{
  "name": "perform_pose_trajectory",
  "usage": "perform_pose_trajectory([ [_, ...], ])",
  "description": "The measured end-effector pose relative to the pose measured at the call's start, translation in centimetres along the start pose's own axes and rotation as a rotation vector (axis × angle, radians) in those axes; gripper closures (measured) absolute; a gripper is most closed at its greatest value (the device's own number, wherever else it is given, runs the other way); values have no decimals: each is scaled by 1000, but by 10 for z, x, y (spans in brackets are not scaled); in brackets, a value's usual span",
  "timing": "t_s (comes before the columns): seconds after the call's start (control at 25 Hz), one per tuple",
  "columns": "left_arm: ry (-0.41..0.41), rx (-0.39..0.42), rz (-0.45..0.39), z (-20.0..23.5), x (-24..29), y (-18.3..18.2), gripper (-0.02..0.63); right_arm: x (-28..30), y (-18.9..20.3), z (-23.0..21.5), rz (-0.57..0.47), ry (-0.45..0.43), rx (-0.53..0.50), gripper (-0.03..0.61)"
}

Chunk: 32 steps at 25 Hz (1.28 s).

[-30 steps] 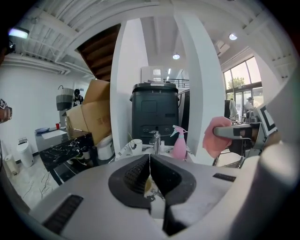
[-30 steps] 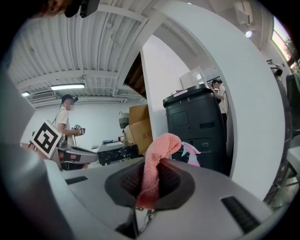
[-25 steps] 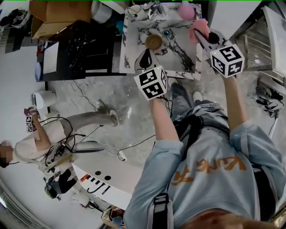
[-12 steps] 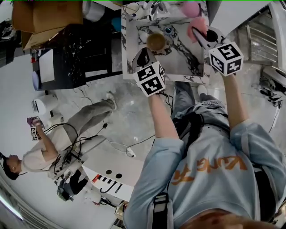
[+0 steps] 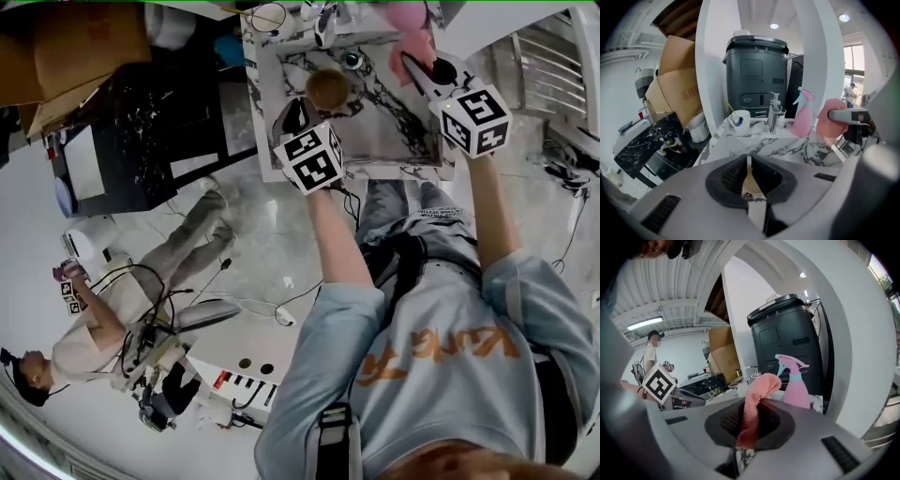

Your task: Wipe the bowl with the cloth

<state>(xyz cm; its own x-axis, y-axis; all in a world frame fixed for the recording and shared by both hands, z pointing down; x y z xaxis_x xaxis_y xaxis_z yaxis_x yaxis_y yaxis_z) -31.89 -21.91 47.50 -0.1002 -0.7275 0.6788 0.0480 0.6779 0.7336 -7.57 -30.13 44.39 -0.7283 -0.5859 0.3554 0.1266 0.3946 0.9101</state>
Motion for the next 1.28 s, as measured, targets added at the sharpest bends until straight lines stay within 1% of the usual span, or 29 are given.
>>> perform_pose_trajectory([
  [0.12, 39, -1, 45, 6, 23, 8, 589, 12, 9, -1, 31, 15, 5, 538],
  [0.24, 61, -13, 91, 18, 46, 15, 589, 23, 18, -2, 56, 30, 10, 538],
  [0.4, 109, -23, 151, 28, 68, 21, 586, 27, 23, 1, 94, 64, 20, 538],
  [0.44, 126, -22, 168, 28, 73, 23, 567, 28, 24, 3, 103, 70, 21, 538],
  [0.48, 142, -19, 185, 27, 79, 24, 504, 30, 26, 4, 109, 74, 22, 538],
  [0.52, 154, -12, 202, 27, 85, 26, 482, 33, 27, 5, 114, 76, 22, 538],
  [0.72, 145, 43, 268, 28, 110, 36, 473, 45, 30, 11, 131, 81, 21, 538],
  [0.84, 153, 68, 321, 28, 125, 44, 459, 49, 33, 17, 147, 85, 23, 538],
  [1.04, 177, 114, 389, 27, 150, 59, 459, 57, 40, 22, 176, 94, 19, 538],
  [1.28, 180, 109, 445, 31, 170, 75, 459, 61, 45, 23, 208, 111, 17, 538],
])
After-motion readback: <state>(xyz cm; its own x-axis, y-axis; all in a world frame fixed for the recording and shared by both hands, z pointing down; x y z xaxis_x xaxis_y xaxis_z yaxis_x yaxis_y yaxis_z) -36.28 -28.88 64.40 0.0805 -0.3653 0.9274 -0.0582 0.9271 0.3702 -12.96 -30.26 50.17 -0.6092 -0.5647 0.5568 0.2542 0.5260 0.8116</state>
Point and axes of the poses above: the fingertips, and each gripper's own axes: x forward along the fingers, z to its left, y out of its underside, the point moved 7 cm from there along -x, backward along the fingers, and after that the axes turned 1 degree about -x, right-handed, at the moved point
